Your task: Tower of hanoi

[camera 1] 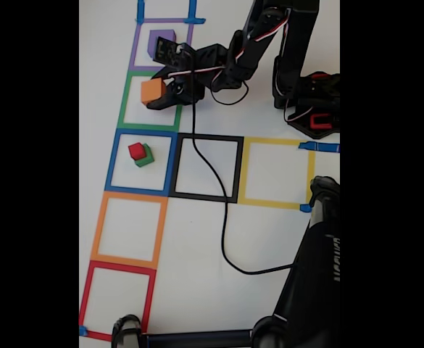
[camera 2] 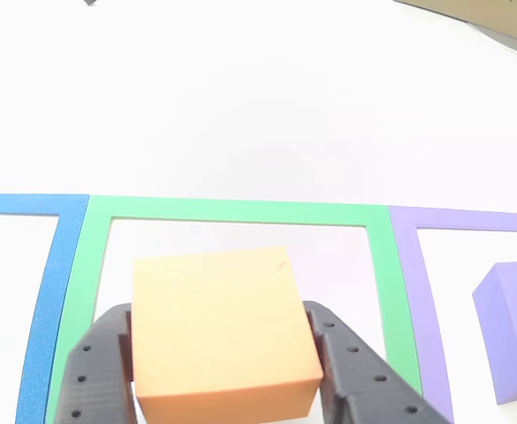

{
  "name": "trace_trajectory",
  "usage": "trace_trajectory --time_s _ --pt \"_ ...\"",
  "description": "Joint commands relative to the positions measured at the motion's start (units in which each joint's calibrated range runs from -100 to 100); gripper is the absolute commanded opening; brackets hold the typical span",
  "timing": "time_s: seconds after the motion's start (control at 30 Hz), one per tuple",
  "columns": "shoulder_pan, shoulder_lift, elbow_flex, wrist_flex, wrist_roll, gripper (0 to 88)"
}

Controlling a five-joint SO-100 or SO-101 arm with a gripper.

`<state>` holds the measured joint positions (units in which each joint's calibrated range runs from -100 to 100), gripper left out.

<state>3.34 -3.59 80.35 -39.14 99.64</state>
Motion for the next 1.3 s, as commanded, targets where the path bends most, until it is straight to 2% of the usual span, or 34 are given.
trace_trajectory --time_s 0.0,0.6,1.27 --pt "0.3 4.4 -3.2 -5.1 0.4 14.6" --pt "3.1 17.5 -8.7 -12.0 0.4 15.0" --pt "3.2 15.7 -8.6 -14.1 0.4 27.9"
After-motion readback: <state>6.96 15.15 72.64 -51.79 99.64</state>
